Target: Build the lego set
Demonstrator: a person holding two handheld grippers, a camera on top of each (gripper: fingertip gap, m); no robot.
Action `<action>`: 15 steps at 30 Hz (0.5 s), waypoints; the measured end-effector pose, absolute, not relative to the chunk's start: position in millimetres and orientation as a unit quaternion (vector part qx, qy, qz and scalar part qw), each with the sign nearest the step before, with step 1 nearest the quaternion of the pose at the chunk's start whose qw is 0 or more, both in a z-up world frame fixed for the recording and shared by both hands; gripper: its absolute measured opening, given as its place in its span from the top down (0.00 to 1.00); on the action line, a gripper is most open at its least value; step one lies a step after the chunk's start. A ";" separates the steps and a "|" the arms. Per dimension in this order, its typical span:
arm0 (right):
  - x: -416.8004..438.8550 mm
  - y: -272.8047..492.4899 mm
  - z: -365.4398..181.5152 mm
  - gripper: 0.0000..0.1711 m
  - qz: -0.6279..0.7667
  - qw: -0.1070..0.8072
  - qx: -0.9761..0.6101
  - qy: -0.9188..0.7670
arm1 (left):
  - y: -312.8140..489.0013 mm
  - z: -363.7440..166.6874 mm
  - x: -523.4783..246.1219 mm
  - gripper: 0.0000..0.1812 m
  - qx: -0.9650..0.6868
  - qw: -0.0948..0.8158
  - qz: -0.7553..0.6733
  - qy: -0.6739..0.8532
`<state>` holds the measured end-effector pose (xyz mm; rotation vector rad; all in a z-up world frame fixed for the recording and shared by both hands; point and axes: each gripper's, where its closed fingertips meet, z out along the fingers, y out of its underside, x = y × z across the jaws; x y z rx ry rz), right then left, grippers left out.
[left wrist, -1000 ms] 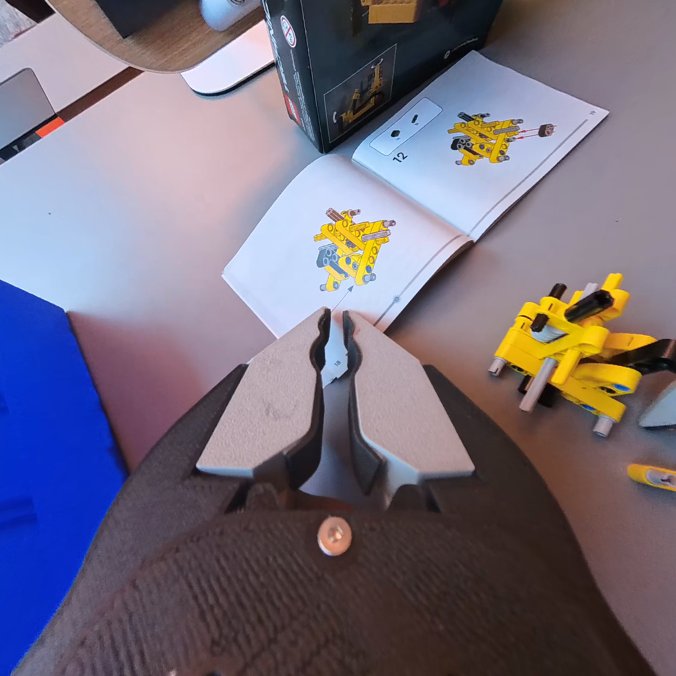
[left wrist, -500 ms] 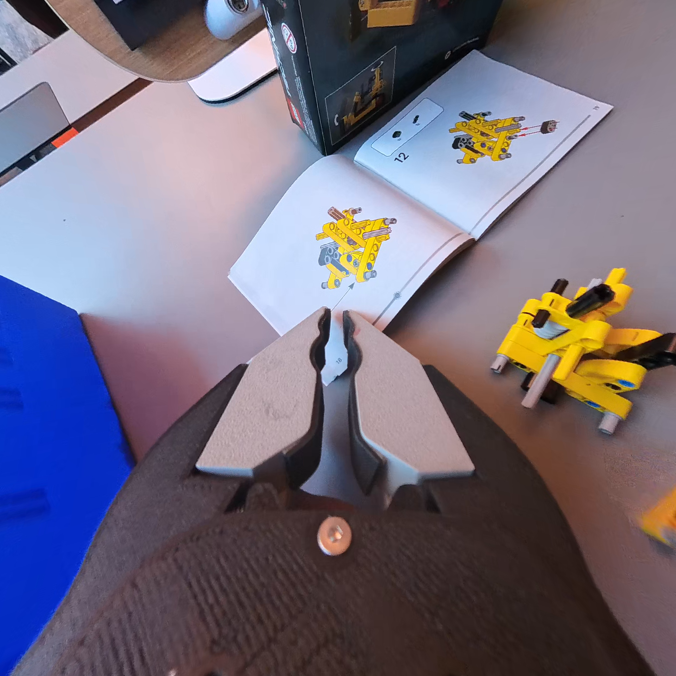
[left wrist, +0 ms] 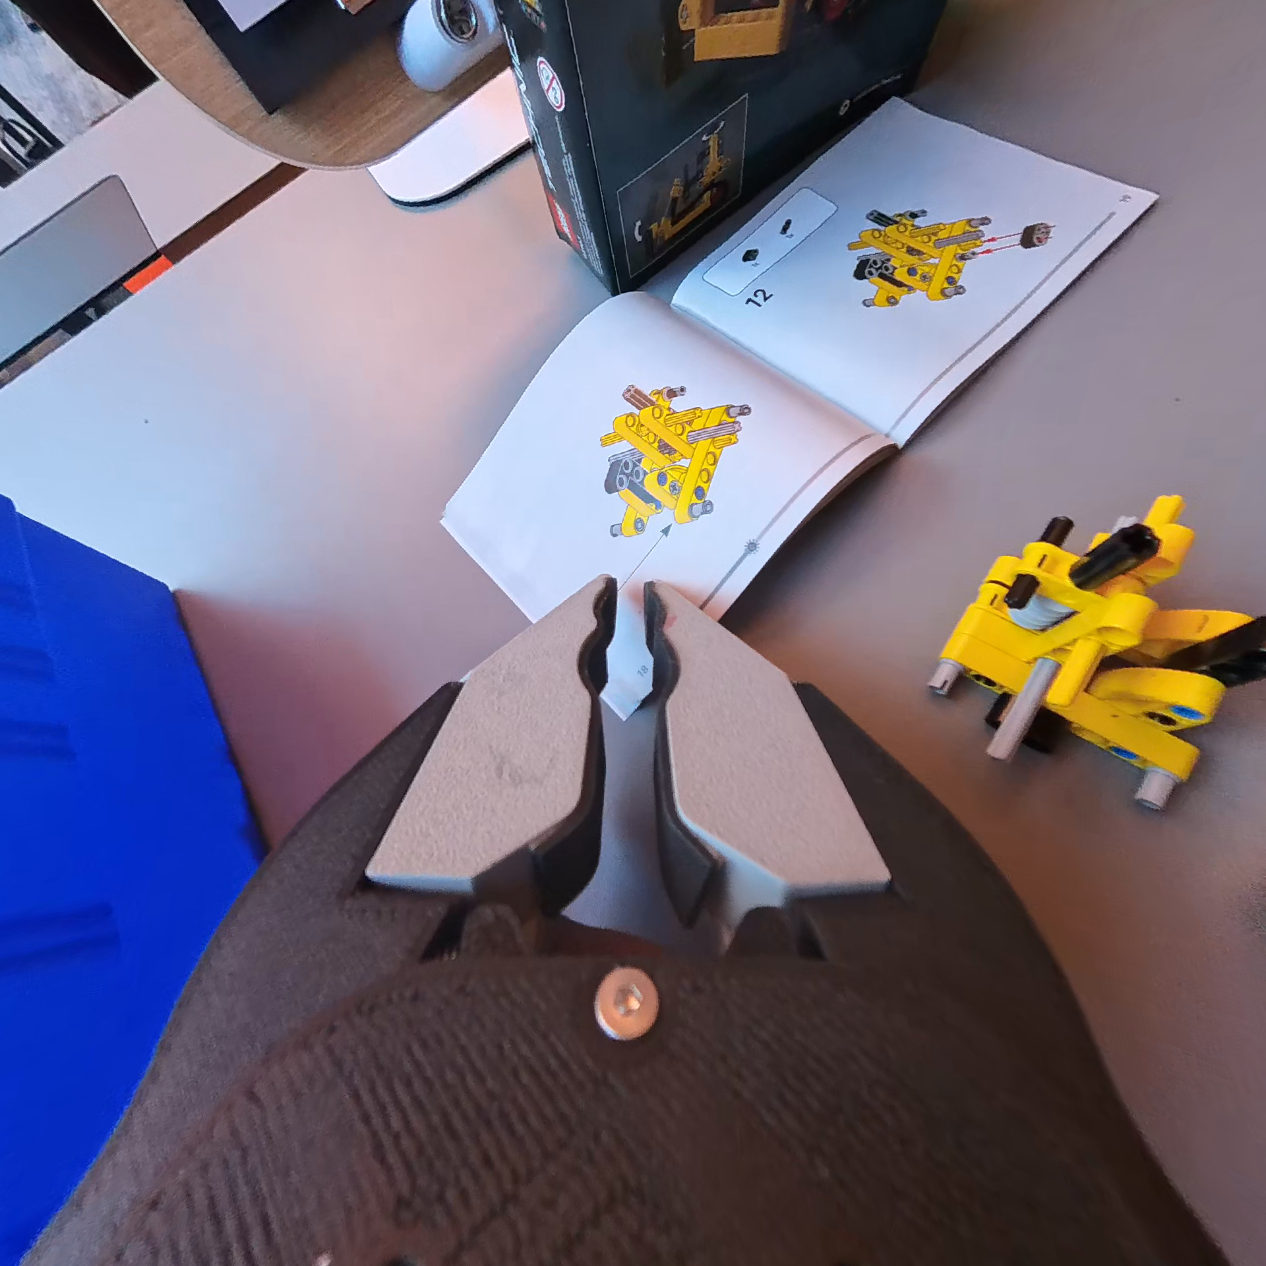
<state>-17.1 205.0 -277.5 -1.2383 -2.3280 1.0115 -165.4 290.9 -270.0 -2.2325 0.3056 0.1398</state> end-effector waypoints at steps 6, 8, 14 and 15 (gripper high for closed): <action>-18.1 214.4 -255.3 0.98 0.425 0.157 -0.443 -0.774 | 290.6 -268.3 -166.4 0.97 -0.892 0.431 0.058 0.122; -19.7 221.0 -245.1 0.98 0.451 0.164 -0.451 -0.753 | 290.6 -267.2 -166.7 0.97 -0.892 0.433 0.058 0.121; -27.1 258.1 -219.4 0.98 0.510 0.194 -0.520 -0.657 | 290.5 -260.6 -166.7 0.97 -0.886 0.444 0.059 0.121; -26.6 263.4 -218.2 0.98 0.521 0.186 -0.536 -0.637 | 290.3 -258.8 -166.7 0.96 -0.884 0.447 0.060 0.122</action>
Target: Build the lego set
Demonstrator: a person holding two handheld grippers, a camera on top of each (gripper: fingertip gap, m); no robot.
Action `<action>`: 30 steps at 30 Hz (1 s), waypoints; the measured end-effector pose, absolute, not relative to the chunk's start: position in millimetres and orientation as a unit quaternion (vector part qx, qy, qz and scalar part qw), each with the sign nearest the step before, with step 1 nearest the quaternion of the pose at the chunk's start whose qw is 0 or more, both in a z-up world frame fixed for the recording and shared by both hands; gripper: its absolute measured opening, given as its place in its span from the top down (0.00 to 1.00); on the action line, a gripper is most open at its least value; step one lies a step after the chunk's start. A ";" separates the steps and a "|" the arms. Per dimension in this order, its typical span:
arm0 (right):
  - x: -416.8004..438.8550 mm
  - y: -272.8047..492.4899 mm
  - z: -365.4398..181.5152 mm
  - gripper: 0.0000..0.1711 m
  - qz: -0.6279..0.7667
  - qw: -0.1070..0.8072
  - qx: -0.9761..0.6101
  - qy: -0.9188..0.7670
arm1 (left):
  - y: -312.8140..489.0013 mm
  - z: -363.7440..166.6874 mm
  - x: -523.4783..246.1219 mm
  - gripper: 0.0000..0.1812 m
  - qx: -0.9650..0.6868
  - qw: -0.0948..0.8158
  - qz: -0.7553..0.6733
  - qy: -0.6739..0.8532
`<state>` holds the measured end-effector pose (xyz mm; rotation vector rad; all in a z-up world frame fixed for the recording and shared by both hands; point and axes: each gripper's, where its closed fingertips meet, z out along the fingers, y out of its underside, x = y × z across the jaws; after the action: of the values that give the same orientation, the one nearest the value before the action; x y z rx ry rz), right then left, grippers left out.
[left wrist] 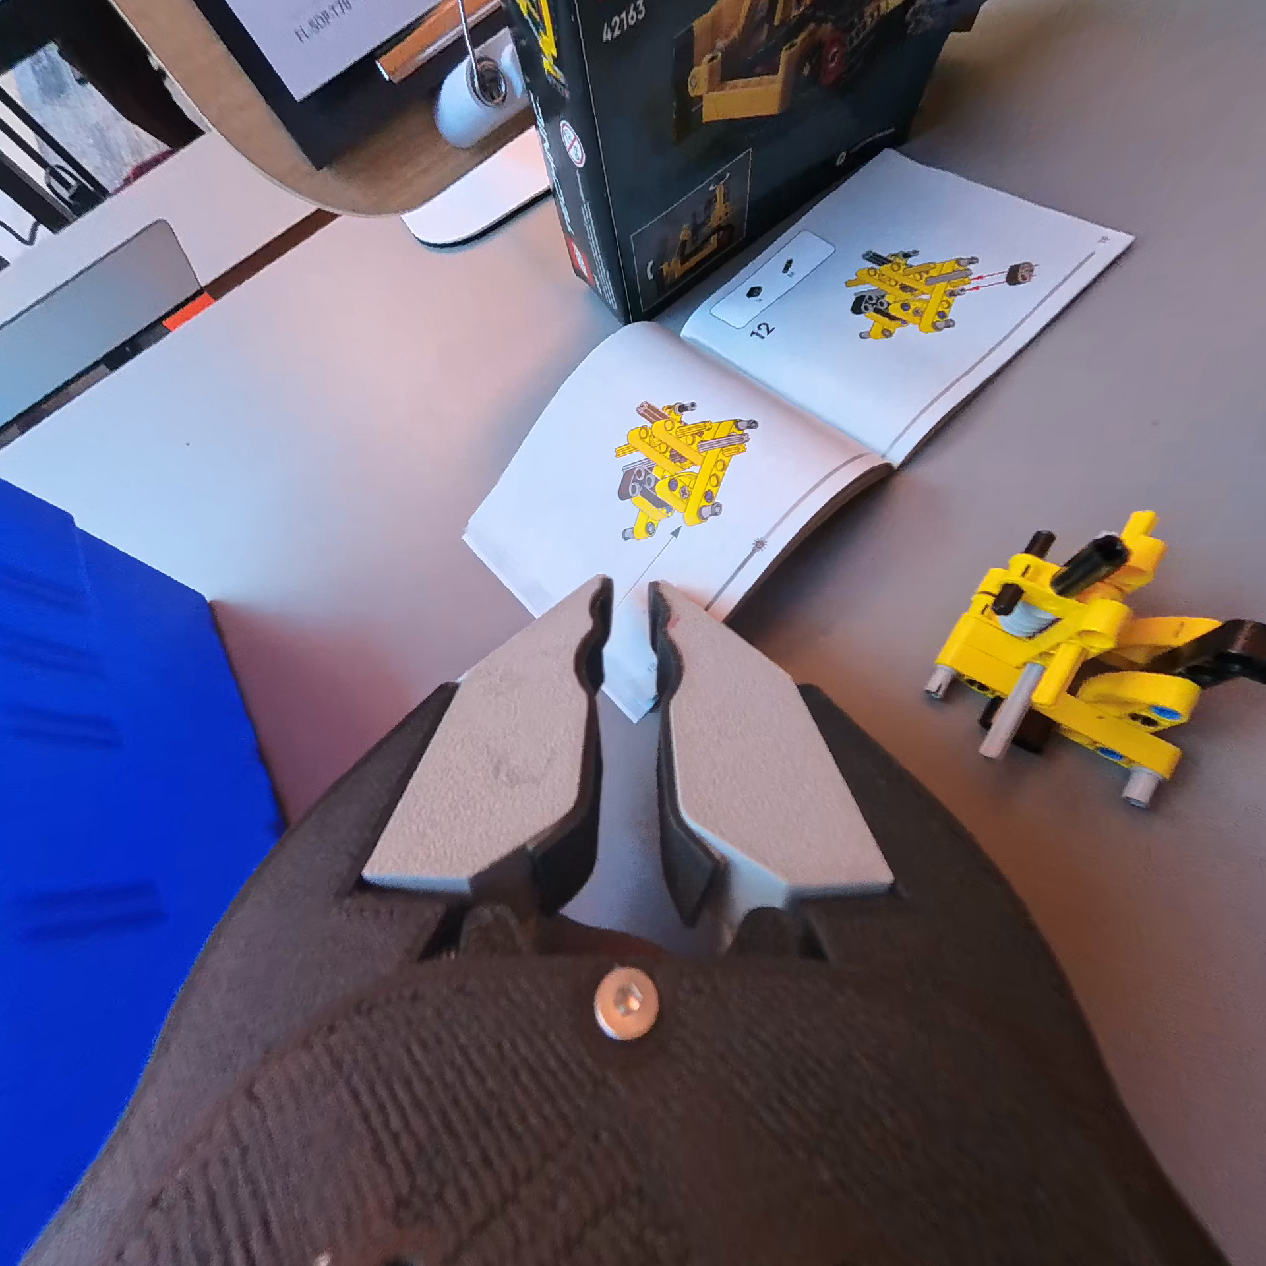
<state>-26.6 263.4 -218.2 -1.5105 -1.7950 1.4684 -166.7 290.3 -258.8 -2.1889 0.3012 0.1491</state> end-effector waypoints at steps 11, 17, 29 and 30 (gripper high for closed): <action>6.9 289.6 -254.5 0.98 0.540 0.025 -0.709 -0.453 | 290.8 -269.2 -163.2 0.95 -0.886 0.430 0.078 0.157; 15.7 284.3 -262.2 0.89 0.526 0.019 -0.759 -0.383 | 290.4 -269.6 -161.9 0.96 -0.884 0.430 0.084 0.164; 42.1 279.1 -258.7 0.78 0.345 0.177 -0.747 -0.540 | 288.6 -267.5 -164.3 0.97 -0.883 0.433 0.080 0.160; 40.6 275.7 -262.6 0.77 0.314 0.191 -0.736 -0.569 | 288.6 -267.1 -163.4 0.97 -0.883 0.434 0.080 0.161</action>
<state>40.6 275.7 -262.6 -2.0668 -1.5993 0.8809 -163.4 288.6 -267.1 -2.1981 0.4001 0.1983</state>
